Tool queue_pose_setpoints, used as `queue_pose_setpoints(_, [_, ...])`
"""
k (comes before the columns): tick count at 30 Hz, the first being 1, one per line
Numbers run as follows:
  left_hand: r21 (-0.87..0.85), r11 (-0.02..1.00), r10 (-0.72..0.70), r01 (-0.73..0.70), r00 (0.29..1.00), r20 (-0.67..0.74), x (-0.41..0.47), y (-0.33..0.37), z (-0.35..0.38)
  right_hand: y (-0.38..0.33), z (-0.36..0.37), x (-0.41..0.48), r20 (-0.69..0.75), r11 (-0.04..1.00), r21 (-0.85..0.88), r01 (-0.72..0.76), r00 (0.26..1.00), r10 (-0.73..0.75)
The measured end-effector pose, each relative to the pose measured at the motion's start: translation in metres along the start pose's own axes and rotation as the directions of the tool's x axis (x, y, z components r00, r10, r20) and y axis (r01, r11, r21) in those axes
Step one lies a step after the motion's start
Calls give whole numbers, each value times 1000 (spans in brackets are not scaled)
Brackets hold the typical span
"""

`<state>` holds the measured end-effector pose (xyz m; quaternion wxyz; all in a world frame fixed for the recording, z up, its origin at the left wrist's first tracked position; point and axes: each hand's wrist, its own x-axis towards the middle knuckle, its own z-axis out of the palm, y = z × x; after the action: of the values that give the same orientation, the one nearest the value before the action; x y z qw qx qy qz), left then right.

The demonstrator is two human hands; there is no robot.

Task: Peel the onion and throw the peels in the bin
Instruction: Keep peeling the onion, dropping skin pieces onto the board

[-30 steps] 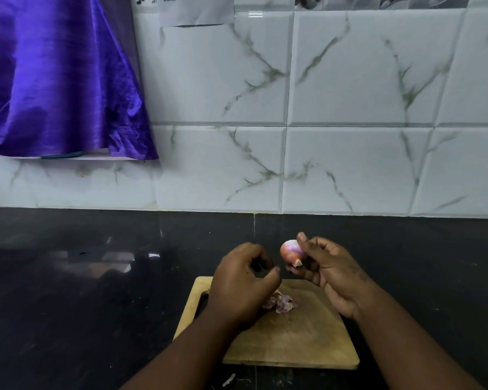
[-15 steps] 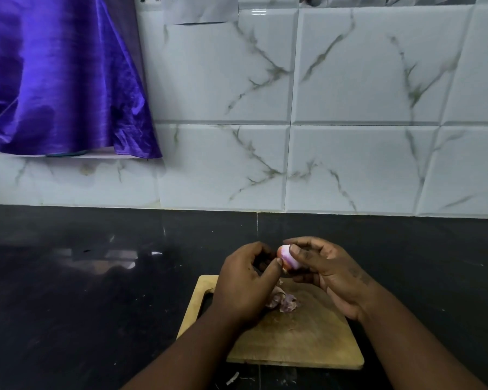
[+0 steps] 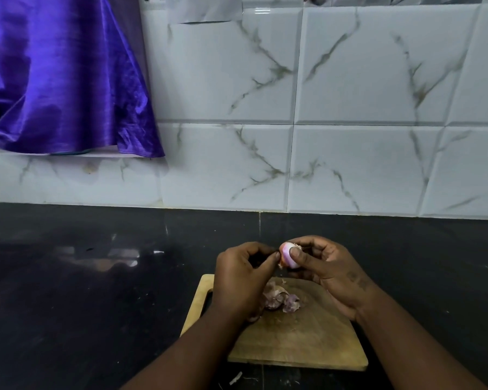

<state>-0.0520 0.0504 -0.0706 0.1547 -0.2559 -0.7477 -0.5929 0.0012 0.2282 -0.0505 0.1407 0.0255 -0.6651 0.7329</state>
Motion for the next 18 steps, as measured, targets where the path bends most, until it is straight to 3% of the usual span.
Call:
queue_pose_setpoints(6, [-103, 992, -65, 68, 997, 30, 1, -1, 1, 4, -3, 3, -18, 998, -38, 45, 999, -46])
queue_pose_setpoints(18, [-26, 998, -57, 56, 998, -32, 1, 1, -1, 8, 2, 2, -18, 990, -94, 102, 994, -105])
